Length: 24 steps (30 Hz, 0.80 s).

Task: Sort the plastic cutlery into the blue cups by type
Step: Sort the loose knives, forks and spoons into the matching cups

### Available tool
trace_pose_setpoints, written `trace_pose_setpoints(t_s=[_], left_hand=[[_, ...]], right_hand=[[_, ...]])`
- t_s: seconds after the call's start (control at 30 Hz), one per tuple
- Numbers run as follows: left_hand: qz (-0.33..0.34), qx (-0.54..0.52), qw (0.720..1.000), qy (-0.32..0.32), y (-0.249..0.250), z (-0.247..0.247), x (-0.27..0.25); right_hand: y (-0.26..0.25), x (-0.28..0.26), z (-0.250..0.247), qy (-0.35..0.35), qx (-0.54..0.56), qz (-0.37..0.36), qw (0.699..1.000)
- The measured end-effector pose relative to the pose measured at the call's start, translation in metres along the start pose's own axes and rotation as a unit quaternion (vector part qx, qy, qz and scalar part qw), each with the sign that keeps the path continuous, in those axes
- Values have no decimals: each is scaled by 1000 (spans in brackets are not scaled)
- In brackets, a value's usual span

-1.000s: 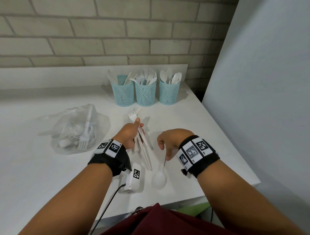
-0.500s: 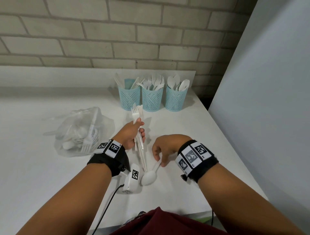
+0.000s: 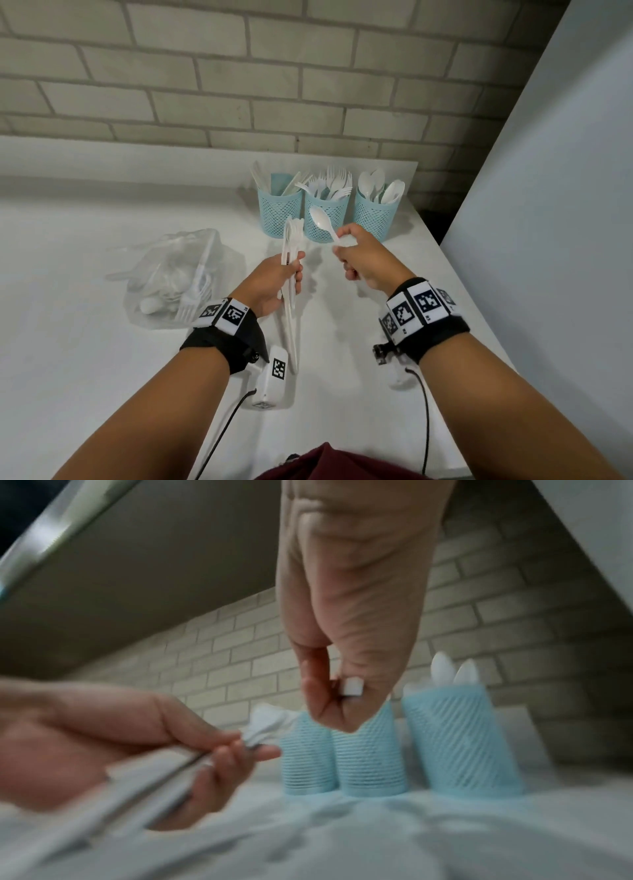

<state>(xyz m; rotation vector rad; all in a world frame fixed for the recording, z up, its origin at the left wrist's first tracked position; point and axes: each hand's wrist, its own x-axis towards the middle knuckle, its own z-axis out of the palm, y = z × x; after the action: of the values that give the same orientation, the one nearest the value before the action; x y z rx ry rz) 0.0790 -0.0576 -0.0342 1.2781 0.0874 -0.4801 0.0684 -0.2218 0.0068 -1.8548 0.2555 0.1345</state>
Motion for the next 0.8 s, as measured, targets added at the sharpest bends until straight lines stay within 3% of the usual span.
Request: trace_pose_setpoints(t_s=[0.17, 0.33, 0.6, 0.8], left_hand=[[61, 47, 997, 0, 0, 11, 3], [73, 58, 996, -14, 1, 18, 6], [38, -16, 999, -3, 0, 14, 11], [25, -4, 1000, 13, 0, 12, 11]], right_hand=[[-3, 10, 34, -4, 115, 23, 993], [-4, 21, 45, 40, 121, -6, 992], [-2, 38, 39, 14, 154, 14, 988], [2, 43, 34, -13, 239, 50, 970]])
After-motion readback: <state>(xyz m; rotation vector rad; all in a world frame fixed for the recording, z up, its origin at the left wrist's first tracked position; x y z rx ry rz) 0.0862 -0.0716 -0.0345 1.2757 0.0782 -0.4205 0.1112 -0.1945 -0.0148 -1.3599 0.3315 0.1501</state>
